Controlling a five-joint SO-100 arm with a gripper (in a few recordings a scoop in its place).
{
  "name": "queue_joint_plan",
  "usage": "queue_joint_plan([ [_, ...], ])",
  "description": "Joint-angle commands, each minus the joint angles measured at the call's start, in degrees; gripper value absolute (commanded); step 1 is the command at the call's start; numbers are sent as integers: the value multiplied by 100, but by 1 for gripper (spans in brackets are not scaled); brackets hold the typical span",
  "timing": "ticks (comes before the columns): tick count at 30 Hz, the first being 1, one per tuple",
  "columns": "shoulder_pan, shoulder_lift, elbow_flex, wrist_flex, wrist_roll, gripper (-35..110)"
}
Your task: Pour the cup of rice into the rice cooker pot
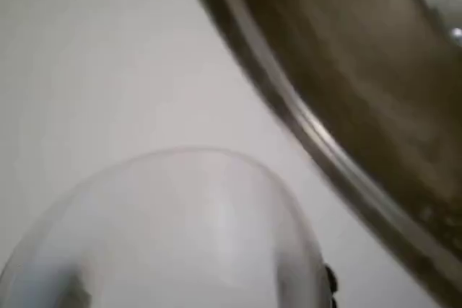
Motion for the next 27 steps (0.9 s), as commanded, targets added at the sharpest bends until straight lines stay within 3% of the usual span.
queue_joint_plan([
  [1, 9, 220, -580, -9, -642, 10],
  [6, -9, 229, -703, -79, -2057, 10],
  [11, -343, 281, -721, -123, -4298, 9],
  [19, -1740, 448, -677, 167, -7699, 9],
  [24, -2417, 448, -580, 404, -8903, 10],
  [27, -2742, 756, 176, -255, -9853, 10],
])
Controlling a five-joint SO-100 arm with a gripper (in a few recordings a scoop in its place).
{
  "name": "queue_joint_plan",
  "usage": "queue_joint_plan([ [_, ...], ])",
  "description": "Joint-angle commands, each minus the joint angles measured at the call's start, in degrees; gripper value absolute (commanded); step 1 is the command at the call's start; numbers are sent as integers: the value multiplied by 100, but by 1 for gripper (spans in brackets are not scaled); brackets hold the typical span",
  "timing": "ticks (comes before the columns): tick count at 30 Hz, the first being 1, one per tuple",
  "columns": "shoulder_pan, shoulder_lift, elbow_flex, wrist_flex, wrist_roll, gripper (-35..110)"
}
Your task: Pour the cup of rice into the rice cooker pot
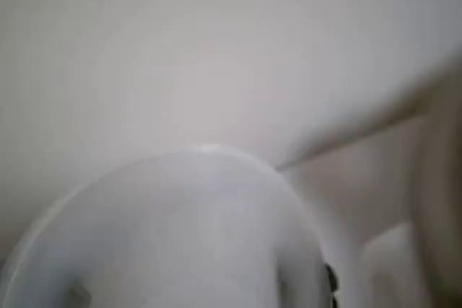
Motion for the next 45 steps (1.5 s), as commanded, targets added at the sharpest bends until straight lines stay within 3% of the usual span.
queue_joint_plan([
  [1, -562, 817, 580, -773, -1600, 10],
  [5, -896, 1389, 2610, -3023, -2936, 11],
  [9, -1046, 1266, 3823, -4605, -3322, 12],
  [15, -1090, -299, 5019, -7269, -3621, 12],
  [21, -1239, -2479, 4825, -9220, -3797, 18],
  [24, -1239, -3445, 4315, -9633, -3876, 22],
  [32, -958, -5651, 2812, -10292, -4632, 54],
  [38, -791, -6205, 1969, -10187, -5019, 53],
  [45, -756, -6144, 1969, -10143, -5054, 39],
])
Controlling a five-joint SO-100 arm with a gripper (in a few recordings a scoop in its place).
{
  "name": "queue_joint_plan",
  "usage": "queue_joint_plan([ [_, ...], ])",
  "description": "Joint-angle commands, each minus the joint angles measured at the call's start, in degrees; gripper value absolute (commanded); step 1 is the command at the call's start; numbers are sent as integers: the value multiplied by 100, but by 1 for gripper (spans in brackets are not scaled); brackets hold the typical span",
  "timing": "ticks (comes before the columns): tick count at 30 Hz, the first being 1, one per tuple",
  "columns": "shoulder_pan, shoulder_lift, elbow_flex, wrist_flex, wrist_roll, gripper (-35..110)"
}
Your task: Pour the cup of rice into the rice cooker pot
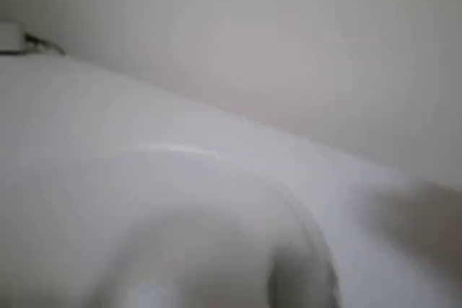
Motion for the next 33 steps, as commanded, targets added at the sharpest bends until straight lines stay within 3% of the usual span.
queue_joint_plan([
  [1, 97, 35, -149, -44, -88, 37],
  [3, 97, 9, -149, -88, -105, 37],
  [6, 62, -35, -149, -149, -290, 60],
  [10, 53, -158, -149, -229, -580, 69],
  [33, 378, 3639, 1081, 958, 97, 69],
])
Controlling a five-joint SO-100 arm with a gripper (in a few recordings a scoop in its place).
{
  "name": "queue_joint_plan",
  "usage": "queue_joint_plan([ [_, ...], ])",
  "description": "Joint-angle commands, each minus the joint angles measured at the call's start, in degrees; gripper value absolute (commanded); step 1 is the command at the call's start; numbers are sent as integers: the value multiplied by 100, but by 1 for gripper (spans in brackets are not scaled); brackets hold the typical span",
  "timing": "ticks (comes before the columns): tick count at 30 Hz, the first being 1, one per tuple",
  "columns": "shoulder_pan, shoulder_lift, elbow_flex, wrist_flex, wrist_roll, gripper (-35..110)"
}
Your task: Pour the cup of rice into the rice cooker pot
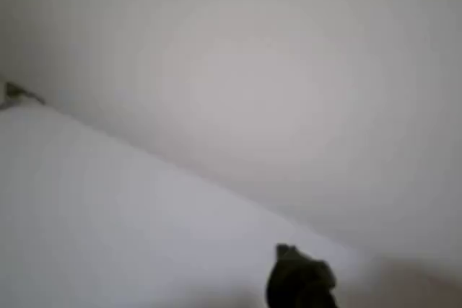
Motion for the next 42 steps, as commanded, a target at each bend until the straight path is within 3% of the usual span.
queue_joint_plan([
  [1, 185, 1424, 211, 264, 193, 69],
  [14, 721, 5836, 2259, 2153, 1292, 61],
  [22, 2312, 8596, 2628, 5344, 3656, 46],
  [29, 3709, 10222, 3006, 7497, 6240, 31],
  [35, 3964, 13307, 4403, 9835, 7532, 20],
  [37, 4228, 13307, 4201, 10679, 8262, 15],
  [42, 4579, 13298, 4535, 11549, 9088, 3],
])
